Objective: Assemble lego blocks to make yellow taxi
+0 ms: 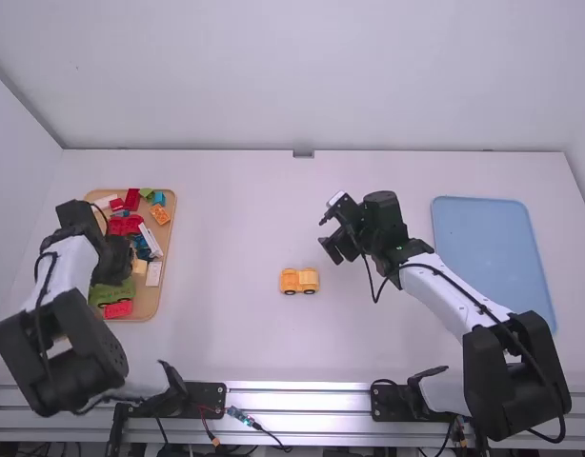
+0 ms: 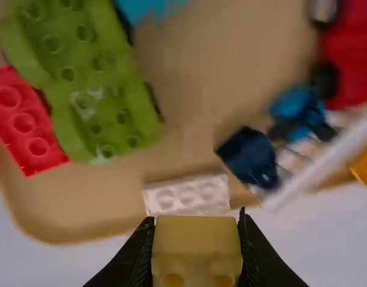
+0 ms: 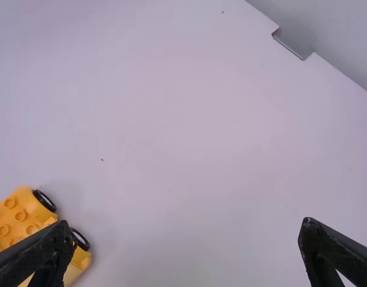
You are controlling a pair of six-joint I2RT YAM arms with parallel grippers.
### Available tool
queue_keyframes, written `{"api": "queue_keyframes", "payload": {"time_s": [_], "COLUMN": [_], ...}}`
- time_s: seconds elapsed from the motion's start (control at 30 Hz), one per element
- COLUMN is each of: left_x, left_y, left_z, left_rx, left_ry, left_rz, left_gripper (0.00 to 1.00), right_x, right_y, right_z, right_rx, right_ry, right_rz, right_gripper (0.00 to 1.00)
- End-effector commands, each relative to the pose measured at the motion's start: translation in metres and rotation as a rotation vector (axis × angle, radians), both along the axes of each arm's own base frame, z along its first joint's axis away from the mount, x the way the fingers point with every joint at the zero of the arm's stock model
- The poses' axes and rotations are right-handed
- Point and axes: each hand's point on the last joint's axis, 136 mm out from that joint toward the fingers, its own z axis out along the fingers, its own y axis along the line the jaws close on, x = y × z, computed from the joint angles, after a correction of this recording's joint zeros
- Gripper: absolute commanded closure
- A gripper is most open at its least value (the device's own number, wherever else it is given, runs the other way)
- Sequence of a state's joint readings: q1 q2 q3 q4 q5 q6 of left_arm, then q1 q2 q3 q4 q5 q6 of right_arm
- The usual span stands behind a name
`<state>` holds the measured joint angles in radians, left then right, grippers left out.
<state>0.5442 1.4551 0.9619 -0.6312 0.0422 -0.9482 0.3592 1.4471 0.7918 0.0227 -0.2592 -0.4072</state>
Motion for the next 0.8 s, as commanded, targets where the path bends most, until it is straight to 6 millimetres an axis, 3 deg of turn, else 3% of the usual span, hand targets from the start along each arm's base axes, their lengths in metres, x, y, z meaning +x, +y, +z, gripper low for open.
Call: {"api": "queue_keyframes", "payload": {"time_s": [0.0,0.13,0.23,0.3,0.33,0.4,0.53,0.57,0.77], "left_x": [0.000,0.011,0.027,0.034,0.035,0.043,0.051,0.053,0.042], "left_y": [-0.020,-0.044,-0.078,-0.102,-0.104,-0.133,-0.165,-0.183,-0.245], "left_z": [0.012,0.029,0.035,0.034,0.033,0.029,0.027,0.026,0.010], "left_rx": [0.052,0.140,0.200,0.232,0.234,0.281,0.367,0.399,0.444], "left_ry": [-0.022,-0.056,-0.079,-0.079,-0.079,-0.077,-0.091,-0.108,-0.204], "left_rz": [-0.165,-0.374,-0.618,-0.777,-0.789,-0.991,-1.256,-1.399,-1.982], "left_gripper": [0.98,0.98,0.98,0.98,0.98,0.98,0.98,0.99,0.99], "right_x": [0.006,0.005,0.005,0.005,0.005,0.005,0.007,0.008,0.010], "right_y": [0.003,0.003,0.003,0.003,0.003,0.002,-0.001,-0.004,-0.013], "right_z": [0.017,0.016,0.016,0.017,0.017,0.016,0.015,0.016,0.016], "right_rx": [0.026,0.025,0.026,0.028,0.028,0.024,0.026,0.041,0.098], "right_ry": [-0.031,-0.028,-0.028,-0.026,-0.027,-0.025,-0.020,-0.008,0.033], "right_rz": [-0.005,-0.005,-0.005,-0.008,-0.007,-0.010,-0.020,-0.043,-0.083], "right_gripper": [0.01,0.01,0.01,0.01,0.01,0.01,0.01,0.01,0.01]}}
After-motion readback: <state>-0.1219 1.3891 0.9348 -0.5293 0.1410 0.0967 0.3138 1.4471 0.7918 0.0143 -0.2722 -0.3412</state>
